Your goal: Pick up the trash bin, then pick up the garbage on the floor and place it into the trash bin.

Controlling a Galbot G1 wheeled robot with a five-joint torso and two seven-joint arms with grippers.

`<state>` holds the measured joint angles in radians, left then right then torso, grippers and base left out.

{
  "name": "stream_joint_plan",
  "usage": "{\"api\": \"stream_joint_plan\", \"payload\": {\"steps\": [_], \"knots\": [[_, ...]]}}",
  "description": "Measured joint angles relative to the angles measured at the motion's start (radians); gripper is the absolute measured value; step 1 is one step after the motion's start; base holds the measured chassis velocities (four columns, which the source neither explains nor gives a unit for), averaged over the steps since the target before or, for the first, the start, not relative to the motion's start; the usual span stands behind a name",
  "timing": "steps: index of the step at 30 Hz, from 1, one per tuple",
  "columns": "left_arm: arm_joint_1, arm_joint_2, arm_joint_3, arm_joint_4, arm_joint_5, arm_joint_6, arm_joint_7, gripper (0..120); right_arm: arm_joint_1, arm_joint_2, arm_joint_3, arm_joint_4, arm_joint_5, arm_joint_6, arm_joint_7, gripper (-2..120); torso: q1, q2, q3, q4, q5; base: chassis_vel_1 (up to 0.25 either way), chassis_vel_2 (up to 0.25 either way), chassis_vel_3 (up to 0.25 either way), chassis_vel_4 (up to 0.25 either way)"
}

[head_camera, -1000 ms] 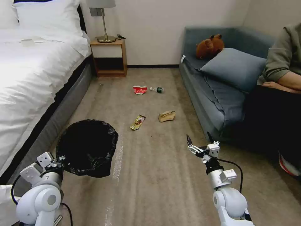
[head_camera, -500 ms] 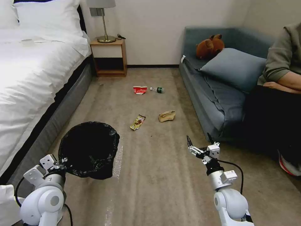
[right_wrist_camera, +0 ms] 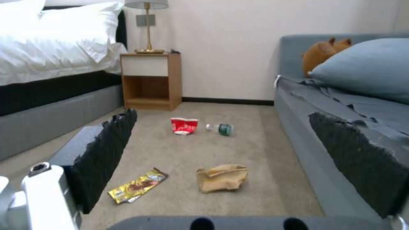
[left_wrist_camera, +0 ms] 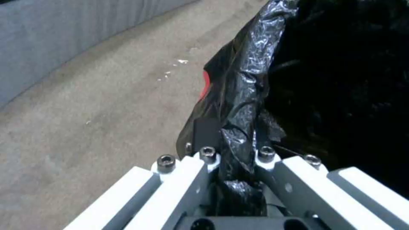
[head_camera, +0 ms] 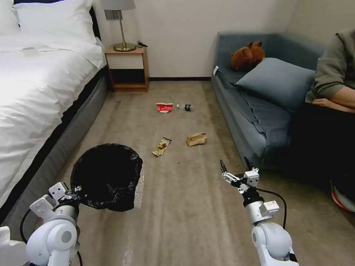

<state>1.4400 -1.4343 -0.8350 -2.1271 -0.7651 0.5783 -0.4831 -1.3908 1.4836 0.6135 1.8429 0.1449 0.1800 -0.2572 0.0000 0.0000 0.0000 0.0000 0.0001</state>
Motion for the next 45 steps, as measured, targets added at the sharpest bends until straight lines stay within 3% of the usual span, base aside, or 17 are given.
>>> {"api": "stream_joint_plan", "payload": {"steps": [23, 45], "knots": [[-0.023, 0.002, 0.004, 0.025, 0.029, -0.011, 0.018, 1, 0.021, -0.001, -0.003, -0.011, 0.008, -0.014, 0.003, 100, 0.000, 0.000, 0.000, 0.0000, -0.0001, -0.087, 0.087, 0.086, -0.090], [-0.003, -0.010, 0.022, 0.009, 0.075, -0.033, 0.024, 1, 0.007, -0.005, -0.003, -0.012, 0.016, -0.010, 0.008, 100, 0.000, 0.000, 0.000, 0.0001, 0.0000, -0.085, 0.085, 0.084, -0.091]]}}
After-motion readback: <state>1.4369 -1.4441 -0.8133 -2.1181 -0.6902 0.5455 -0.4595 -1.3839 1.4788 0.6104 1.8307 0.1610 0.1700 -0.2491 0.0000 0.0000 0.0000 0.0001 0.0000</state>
